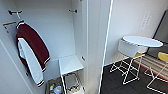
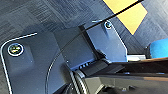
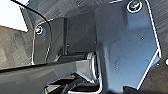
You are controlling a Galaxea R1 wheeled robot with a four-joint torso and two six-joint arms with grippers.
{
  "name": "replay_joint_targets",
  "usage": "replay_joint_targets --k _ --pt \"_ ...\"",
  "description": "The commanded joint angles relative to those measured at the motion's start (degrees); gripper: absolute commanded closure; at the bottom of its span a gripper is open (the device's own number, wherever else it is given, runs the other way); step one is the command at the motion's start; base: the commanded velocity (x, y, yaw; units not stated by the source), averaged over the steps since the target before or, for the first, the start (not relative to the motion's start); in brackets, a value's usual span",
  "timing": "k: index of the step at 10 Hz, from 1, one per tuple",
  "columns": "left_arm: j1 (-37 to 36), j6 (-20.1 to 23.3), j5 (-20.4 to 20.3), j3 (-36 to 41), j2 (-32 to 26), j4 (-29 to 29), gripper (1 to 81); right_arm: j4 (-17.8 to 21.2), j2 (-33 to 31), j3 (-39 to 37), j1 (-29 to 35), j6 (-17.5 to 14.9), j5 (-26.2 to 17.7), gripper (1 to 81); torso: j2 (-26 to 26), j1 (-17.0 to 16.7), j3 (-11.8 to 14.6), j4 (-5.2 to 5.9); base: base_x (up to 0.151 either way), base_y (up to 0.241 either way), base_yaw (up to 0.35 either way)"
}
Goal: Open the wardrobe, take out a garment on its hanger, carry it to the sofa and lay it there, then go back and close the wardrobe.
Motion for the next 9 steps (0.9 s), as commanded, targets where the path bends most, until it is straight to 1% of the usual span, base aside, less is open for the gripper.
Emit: replay_joint_targets --k 1,2,9 --pt "-2.5 0.1 1.6 0.5 -0.1 0.6 1.0 -0.5 0.2 0.2 1.7 0.0 -2.9 1.0 0.0 0.1 0.0 -0.09 0.000 0.000 0.343" --pt "-2.5 0.2 1.6 0.5 0.0 0.5 1.0 -0.5 0.1 0.2 1.7 0.0 -2.9 1.0 0.0 0.1 0.0 0.24 0.000 0.000 0.344" --pt "-2.6 0.1 1.7 0.5 0.0 0.4 1.0 -0.5 0.3 0.2 1.9 0.0 -2.9 1.0 0.0 0.1 0.0 0.22 0.000 0.000 0.337"
